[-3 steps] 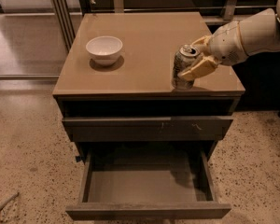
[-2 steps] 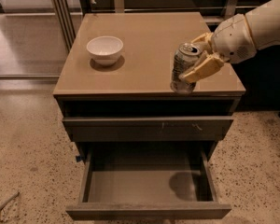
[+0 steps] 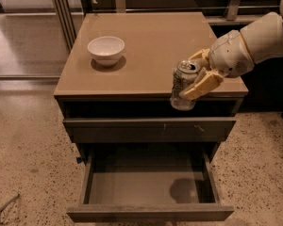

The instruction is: Place 7up can into middle drawer

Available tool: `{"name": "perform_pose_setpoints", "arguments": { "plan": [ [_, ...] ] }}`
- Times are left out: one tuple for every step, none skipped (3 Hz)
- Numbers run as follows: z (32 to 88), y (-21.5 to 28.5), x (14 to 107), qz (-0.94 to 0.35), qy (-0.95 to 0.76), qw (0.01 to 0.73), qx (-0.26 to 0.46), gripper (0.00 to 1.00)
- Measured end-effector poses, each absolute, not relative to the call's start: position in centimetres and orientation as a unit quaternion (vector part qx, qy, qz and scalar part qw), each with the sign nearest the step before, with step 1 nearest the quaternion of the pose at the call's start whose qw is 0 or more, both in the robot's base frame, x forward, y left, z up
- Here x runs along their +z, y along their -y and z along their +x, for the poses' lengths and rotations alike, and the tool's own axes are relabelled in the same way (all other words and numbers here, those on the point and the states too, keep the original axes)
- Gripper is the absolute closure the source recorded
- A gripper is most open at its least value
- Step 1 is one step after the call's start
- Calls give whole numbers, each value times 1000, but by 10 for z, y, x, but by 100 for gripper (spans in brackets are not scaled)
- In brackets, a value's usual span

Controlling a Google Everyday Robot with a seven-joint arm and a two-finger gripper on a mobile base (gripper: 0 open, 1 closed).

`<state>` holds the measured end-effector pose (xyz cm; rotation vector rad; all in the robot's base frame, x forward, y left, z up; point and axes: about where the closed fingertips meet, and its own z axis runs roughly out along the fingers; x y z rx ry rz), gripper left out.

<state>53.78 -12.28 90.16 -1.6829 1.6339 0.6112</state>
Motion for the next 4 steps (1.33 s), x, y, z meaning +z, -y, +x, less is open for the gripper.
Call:
{"name": "perform_pose_setpoints", "arguments": {
  "plan": [
    [518, 118, 858, -651, -630, 351, 237, 100],
    [492, 124, 798, -638, -643, 350, 238, 100],
    [459, 130, 731, -624, -658, 335, 256, 100],
    [451, 129, 721, -623, -661, 327, 262, 100]
  ]
}}
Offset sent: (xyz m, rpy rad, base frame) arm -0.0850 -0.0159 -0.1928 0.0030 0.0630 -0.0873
